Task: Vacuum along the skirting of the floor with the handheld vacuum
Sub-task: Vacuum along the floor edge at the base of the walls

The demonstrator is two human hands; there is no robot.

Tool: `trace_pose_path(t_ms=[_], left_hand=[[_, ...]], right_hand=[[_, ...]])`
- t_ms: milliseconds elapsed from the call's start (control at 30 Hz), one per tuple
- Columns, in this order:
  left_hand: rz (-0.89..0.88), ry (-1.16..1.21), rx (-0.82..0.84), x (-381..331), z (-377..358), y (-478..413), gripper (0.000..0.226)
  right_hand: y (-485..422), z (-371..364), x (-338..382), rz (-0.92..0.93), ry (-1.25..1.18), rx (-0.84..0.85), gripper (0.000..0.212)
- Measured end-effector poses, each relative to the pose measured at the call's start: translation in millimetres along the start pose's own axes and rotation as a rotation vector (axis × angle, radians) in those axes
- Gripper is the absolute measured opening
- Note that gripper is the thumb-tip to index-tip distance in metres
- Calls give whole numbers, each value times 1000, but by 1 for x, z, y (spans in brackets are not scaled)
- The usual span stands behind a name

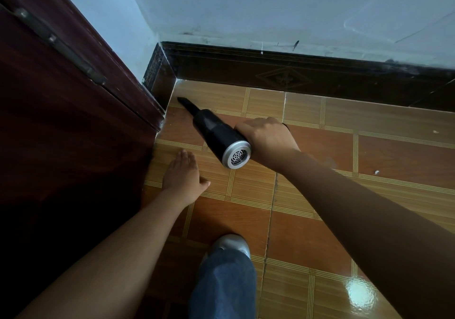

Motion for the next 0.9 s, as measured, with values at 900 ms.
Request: trace_pose_path(t_ms=[900], left_hand=[[-342,4,-103,-89,14,11,73]], right_hand=[[67,43,-51,-239,207,-127,23]])
Point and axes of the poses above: each hand's wrist, its own y-axis away from the middle knuckle, its own z-axis out of the back of the hand, x = y × z, the point moved 9 cm from there along -y, towards the middle knuckle, and after that the axes turned 4 degrees about -z, right-handed, at the moved point
